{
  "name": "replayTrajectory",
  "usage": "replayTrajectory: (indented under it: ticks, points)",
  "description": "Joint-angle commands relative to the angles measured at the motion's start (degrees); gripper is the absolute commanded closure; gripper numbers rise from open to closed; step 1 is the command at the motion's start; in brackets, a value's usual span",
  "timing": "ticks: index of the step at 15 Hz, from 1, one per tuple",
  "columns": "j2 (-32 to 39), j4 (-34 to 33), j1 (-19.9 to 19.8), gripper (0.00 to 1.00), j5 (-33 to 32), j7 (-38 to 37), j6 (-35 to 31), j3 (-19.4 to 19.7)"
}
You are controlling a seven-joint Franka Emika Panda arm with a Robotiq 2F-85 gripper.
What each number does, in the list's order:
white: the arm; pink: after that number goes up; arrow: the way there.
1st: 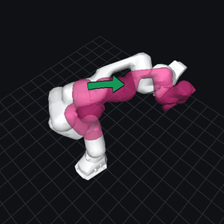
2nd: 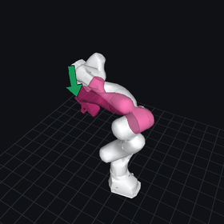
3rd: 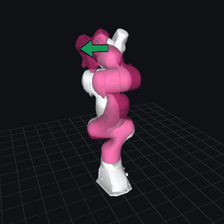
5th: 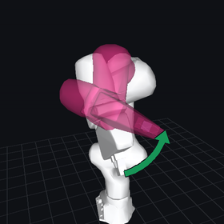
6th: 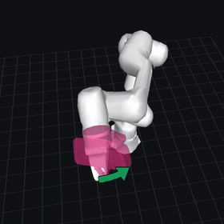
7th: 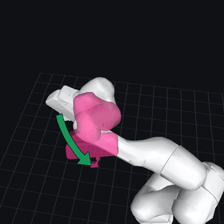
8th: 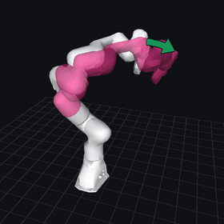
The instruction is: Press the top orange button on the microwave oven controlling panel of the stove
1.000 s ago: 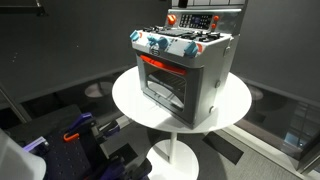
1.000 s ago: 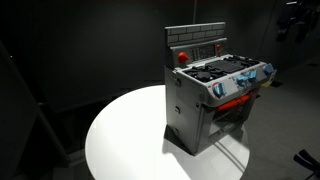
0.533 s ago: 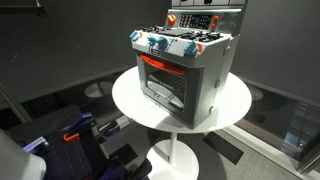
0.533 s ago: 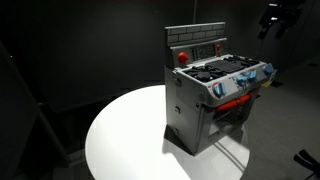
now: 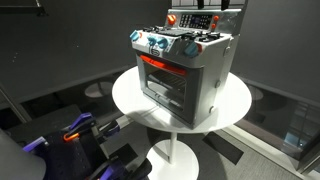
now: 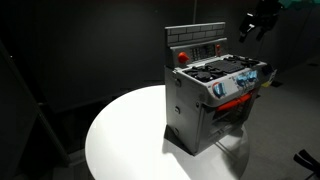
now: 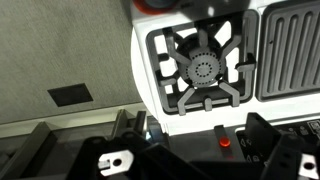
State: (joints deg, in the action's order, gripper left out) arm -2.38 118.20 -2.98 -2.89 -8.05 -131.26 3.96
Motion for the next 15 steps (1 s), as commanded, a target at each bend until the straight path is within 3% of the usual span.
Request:
replayTrajectory:
  ticks: [1, 15]
  points:
    - [4.8, -4.4, 0.0, 0.0, -3.3, -3.8, -1.9, -0.6]
    - [16.1, -15.7, 1.8, 0.0, -5.4, -7.2, -2.9, 0.2]
